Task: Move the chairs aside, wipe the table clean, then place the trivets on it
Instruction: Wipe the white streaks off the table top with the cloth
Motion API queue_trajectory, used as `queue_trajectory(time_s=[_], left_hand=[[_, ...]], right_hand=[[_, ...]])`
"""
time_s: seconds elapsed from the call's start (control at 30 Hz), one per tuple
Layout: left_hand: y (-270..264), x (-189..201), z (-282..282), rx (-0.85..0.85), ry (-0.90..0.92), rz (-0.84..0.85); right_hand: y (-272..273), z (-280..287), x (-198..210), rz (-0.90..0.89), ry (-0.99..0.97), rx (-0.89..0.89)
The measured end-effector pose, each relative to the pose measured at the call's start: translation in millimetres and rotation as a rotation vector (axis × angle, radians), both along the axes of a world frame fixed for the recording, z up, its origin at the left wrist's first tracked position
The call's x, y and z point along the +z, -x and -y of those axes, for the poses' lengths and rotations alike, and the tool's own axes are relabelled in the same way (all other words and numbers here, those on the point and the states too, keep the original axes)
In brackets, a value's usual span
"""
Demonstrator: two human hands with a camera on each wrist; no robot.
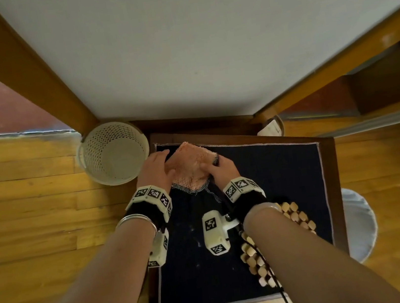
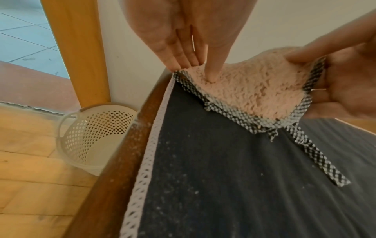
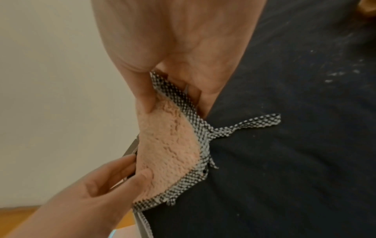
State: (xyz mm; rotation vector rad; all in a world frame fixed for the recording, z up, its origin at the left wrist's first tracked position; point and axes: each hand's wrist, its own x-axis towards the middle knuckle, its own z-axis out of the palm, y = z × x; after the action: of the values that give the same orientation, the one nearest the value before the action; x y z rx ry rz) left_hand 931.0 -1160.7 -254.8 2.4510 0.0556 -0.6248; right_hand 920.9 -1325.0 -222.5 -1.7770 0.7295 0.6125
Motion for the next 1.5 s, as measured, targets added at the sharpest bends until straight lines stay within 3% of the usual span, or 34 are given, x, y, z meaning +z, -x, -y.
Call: queue_trajectory(time_s=[0.23, 0.37, 0.6, 0.77, 0.97, 1.1, 1.33, 1.5], left_hand=[[4.6, 8.0, 10.2, 0.005, -0.076, 0.013], [3.7, 21.3, 18.5, -0.002, -0.001, -0.006], [18.6, 62.7, 12.2, 0.208, 0.343, -0.315], [45.1, 102.7, -1.5, 0.285, 0.344, -0.294], [102.2, 165.4, -7.6, 0.498, 0.341, -0.189], [153.7, 206.8, -10.4, 0.641, 0.389, -0.118], [260.1, 268.3, -8.8, 1.006, 0.484, -0.049], [360.2, 295.9, -28.0, 1.231, 0.478, -0.026]], right_hand=[[0.9, 6.0, 11.1, 0.017, -0.197, -0.237], [4.4, 1.6, 23.7, -0.013, -0.218, -0.142], [10.9, -6.4, 64.4, 0.0, -0.248, -0.052], [21.8, -5.7, 98.3, 0.027, -0.177, 0.094], [54.5, -3.8, 142.5, 0.03, -0.276, 0.188], [80.5, -15.0, 185.8, 0.024, -0.282, 0.364], [143.0, -49.0, 253.0, 0.181, -0.04, 0.879], [215.1, -103.1, 275.5, 0.215, 0.023, 1.19]])
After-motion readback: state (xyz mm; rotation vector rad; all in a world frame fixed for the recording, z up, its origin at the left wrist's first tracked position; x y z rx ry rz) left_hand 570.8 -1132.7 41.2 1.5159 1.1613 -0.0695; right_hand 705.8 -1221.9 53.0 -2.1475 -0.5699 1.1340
